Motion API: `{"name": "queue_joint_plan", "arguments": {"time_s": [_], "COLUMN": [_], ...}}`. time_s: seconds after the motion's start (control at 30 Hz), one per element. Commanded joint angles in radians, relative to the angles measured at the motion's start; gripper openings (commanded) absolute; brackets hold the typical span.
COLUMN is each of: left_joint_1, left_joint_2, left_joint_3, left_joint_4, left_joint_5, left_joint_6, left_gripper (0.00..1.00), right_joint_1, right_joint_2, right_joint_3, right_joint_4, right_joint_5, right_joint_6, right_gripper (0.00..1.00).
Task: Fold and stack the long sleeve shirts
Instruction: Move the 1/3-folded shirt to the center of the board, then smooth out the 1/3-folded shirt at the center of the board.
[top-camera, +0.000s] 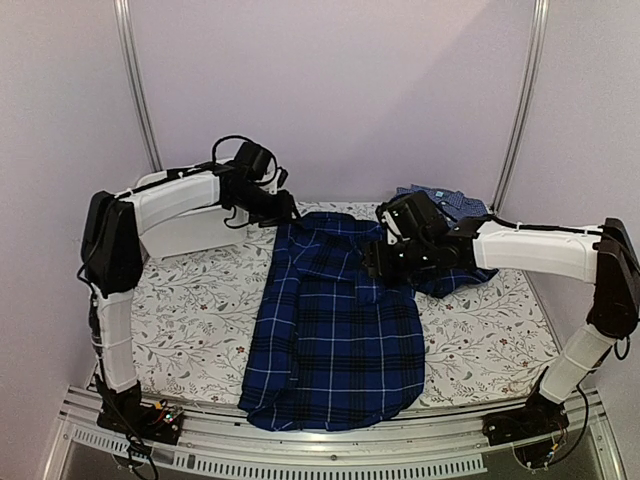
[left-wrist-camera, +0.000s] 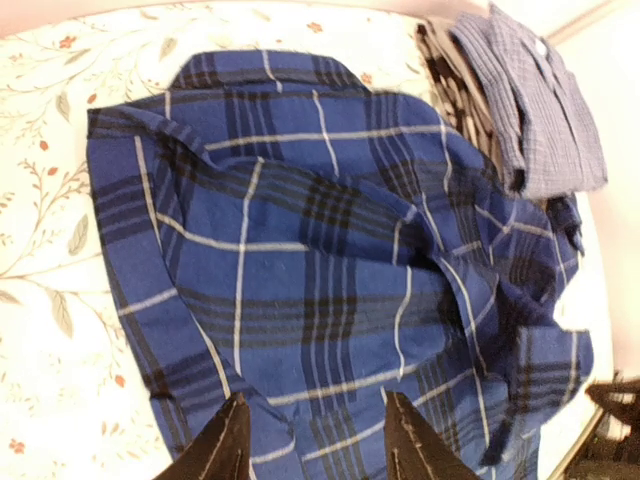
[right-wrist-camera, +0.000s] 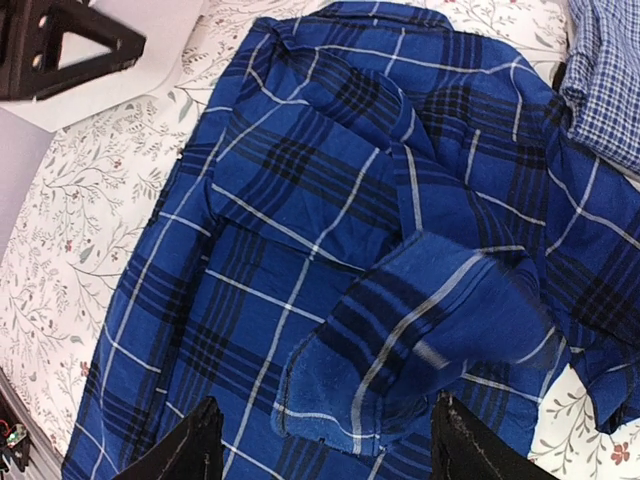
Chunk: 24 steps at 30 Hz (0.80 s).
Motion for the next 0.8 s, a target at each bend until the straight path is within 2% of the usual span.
{"name": "queue_joint_plan", "arguments": {"time_s": [0.0, 0.17, 0.33, 0.53, 0.77], "left_joint_1": [-0.099, -0.217, -0.341, -0.492, -0.621], "left_joint_2": [-0.165, -0.381, -0.549, -0.627, -0.611], "left_joint_3": [-0.237, -0.549, -0.756, -0.875, -0.908], "left_joint_4": [0.031, 0.065, 0.054, 0.02, -0.007], "left_joint_5": [0.009, 0.01, 0.014, 0.03, 0.034], "left_joint_6": [-0.009, -0.068, -0.112, -0.161, -0.191], "left_gripper": [0.42, 0.36, 0.38, 0.42, 0.43], "right_joint_1": [0.023, 0.03, 0.033, 0.033, 0.035], "right_joint_2": [0.05, 0.154, 0.292, 0.407, 0.516], "right_joint_3": [0.077, 0.157, 0.273, 0.381, 0.5], "right_joint_4": [0.032, 0.115, 0.154, 0.174, 0.176], "right_joint_5": [-0.053, -0.174, -0.248, -0.29, -0.34], "right_joint_6": [-0.014, -0.009, -0.007, -0.01, -0.017], "right_gripper": [0.68, 0.54, 0.47, 0.47, 0.47]}}
